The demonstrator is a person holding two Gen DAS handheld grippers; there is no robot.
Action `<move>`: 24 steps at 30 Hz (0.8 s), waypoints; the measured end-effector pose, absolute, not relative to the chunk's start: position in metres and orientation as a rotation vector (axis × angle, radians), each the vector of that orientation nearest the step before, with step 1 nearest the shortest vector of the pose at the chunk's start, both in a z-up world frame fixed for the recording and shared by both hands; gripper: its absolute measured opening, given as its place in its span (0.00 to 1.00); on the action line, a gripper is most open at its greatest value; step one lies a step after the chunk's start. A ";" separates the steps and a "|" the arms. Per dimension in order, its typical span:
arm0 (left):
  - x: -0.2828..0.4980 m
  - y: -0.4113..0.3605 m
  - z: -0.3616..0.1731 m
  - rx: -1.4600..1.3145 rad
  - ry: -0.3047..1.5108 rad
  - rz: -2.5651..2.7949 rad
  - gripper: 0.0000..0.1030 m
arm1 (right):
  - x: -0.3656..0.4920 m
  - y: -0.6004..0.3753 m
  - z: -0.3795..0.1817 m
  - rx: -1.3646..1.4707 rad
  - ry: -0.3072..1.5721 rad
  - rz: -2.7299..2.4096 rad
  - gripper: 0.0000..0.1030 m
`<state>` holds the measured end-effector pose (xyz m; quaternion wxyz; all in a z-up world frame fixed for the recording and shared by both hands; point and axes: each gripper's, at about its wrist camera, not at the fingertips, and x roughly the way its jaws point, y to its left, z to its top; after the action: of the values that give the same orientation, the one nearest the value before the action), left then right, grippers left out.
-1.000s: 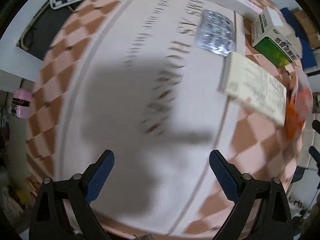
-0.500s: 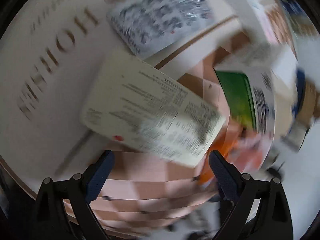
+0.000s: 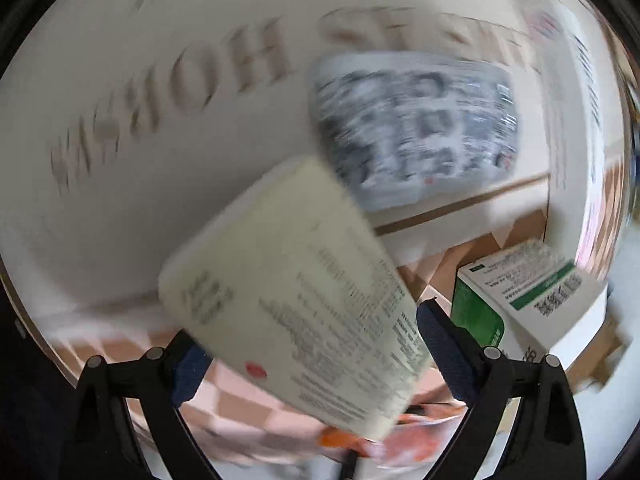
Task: Collect trash
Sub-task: 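Grasp the cream medicine box with the left tool while the right tool grasps the orange bag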
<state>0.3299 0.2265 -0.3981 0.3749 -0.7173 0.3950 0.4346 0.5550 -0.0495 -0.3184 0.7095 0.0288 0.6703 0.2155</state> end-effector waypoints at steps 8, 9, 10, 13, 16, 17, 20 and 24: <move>0.293 0.237 -0.392 -1.521 1.185 0.929 0.85 | 0.534 -0.043 -0.316 -0.014 1.481 0.506 0.07; 0.280 0.235 -0.393 -1.512 1.215 0.923 0.85 | 0.531 -0.044 -0.317 -0.018 1.484 0.508 0.07; 0.271 0.235 -0.393 -1.499 1.228 0.910 0.85 | 0.527 -0.044 -0.317 -0.022 1.487 0.511 0.07; 0.241 0.228 -0.393 -1.414 1.293 0.849 0.85 | 0.517 -0.047 -0.316 -0.035 1.495 0.526 0.07; 0.207 0.221 -0.392 -1.509 1.248 0.824 0.85 | 0.505 -0.048 -0.314 -0.053 1.504 0.542 0.07; 0.193 0.221 -0.388 -1.597 1.164 0.814 0.85 | 0.502 -0.048 -0.313 -0.052 1.501 0.547 0.07; 0.178 0.219 -0.381 -1.777 0.996 0.780 0.85 | 0.500 -0.049 -0.308 -0.047 1.503 0.529 0.22; 0.235 0.210 -0.374 -1.885 0.917 0.729 0.85 | 0.509 -0.048 -0.301 0.013 1.486 0.505 0.65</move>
<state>0.2351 0.2100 -0.3742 0.4450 -0.7605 0.3701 0.2943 0.5089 -0.0485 -0.3013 0.7075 0.0060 0.6691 0.2273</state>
